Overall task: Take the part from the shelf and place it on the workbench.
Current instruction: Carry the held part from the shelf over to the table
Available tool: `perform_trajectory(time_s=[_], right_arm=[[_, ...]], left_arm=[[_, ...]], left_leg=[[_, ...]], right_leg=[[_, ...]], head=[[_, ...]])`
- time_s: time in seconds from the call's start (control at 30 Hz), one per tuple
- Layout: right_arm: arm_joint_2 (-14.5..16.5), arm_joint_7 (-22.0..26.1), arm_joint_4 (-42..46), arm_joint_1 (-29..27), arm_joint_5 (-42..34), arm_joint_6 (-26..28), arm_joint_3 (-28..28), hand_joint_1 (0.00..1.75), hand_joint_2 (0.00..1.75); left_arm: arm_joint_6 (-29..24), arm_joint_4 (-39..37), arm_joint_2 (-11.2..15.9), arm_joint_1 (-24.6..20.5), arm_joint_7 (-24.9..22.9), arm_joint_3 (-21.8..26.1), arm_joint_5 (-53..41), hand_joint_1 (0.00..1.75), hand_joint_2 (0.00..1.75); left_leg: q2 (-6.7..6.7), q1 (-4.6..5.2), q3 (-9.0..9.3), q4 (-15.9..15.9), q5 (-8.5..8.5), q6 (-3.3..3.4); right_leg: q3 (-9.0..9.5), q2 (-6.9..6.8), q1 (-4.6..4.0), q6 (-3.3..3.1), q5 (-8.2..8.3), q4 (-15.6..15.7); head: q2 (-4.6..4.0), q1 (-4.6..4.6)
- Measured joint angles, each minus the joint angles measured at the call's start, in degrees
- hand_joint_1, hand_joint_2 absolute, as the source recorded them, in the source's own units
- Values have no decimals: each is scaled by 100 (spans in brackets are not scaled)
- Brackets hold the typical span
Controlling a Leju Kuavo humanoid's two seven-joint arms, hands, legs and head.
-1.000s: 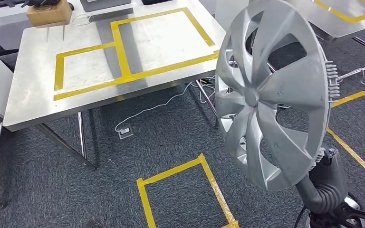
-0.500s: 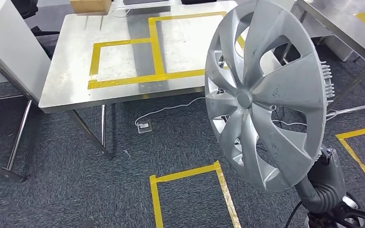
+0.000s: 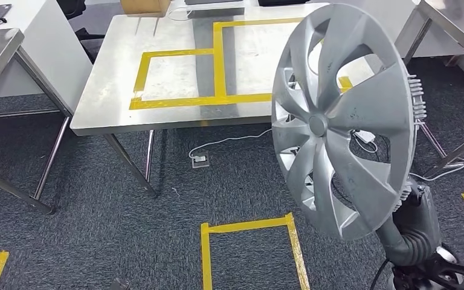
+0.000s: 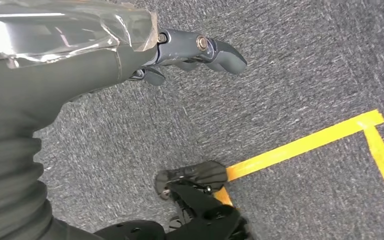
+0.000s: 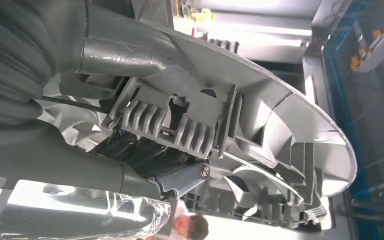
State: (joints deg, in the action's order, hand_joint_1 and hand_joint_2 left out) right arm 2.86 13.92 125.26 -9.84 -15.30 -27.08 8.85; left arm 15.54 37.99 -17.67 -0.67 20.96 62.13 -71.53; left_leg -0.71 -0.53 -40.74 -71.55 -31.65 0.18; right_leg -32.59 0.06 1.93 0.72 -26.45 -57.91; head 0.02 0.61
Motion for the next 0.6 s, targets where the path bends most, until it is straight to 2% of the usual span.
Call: perform_trajectory(time_s=[0.03,0.07,0.1,0.17,0.2,0.23,0.3,0.37,0.4,0.43,0.5,0.53,0.57,0.6], right_arm=[[0,0,0,5,55,29,3,175,175],[0,1,0,16,120,56,7,175,175],[-1,3,0,33,178,79,10,175,175],[-2,10,3,80,283,121,20,175,175],[-3,16,8,101,333,139,28,175,175],[-4,22,13,117,386,153,38,175,175],[-7,38,23,140,481,174,65,175,175],[-18,52,38,178,544,185,98,175,175],[-28,60,45,203,562,190,116,175,175],[-39,67,50,228,579,197,138,175,175],[-57,90,51,263,598,208,184,175,175],[-66,102,50,278,606,214,208,175,175],[-76,114,49,295,610,219,228,175,175],[-87,123,47,320,613,223,247,175,175]], left_arm=[[2,0,-1,0,-11,11,-11,0,175],[5,0,-1,1,-24,23,-24,0,175],[8,0,-1,2,-33,32,-35,0,175],[11,1,7,0,-40,49,-46,0,175],[10,1,12,-5,-42,55,-53,0,175],[9,0,16,-11,-44,59,-61,0,175],[6,-3,17,-21,-53,63,-80,0,175],[8,-7,13,-25,-70,66,-93,0,175],[10,-9,10,-28,-78,69,-96,0,175],[11,-14,7,-36,-83,72,-99,0,175],[15,-39,0,-55,-83,80,-101,0,175],[17,-60,-2,-60,-83,91,-101,0,175],[19,-82,-4,-62,-83,103,-101,0,175],[20,-102,-5,-62,-83,115,-100,0,175]], left_leg=[[21,-11,-163,-271,-66,-7],[30,-16,-227,-336,-14,-2],[36,-17,-170,-165,147,17],[81,11,199,634,583,120],[114,41,365,983,717,177],[144,73,467,1202,774,224],[151,120,490,1290,748,270],[122,99,557,1399,779,313],[108,82,605,1467,804,332],[91,64,652,1527,825,350],[53,69,676,1547,824,368],[29,72,678,1544,817,371],[6,73,685,1540,808,368],[-18,71,696,1532,796,358]], right_leg=[[7,-20,-8,-11,-10,0],[19,-33,-14,-17,-22,-1],[39,-40,-22,-16,-36,-1],[91,-48,-35,-4,-73,3],[104,-52,-53,12,-89,4],[105,-59,-62,32,-100,6],[102,-85,-69,90,-110,25],[99,-104,-65,139,-140,8],[56,-99,-69,142,-189,-89],[-63,-86,-71,133,-292,-326],[-471,-56,-61,109,-558,-1072],[-678,-47,-56,121,-648,-1412],[-797,-42,-49,157,-648,-1563],[-789,-40,-41,213,-543,-1461]], head=[[0,1],[0,3],[0,3],[0,0],[0,-2],[0,-2],[0,2],[0,-4],[0,-8],[0,-14],[0,-17],[0,-17],[0,-16],[0,-16]])
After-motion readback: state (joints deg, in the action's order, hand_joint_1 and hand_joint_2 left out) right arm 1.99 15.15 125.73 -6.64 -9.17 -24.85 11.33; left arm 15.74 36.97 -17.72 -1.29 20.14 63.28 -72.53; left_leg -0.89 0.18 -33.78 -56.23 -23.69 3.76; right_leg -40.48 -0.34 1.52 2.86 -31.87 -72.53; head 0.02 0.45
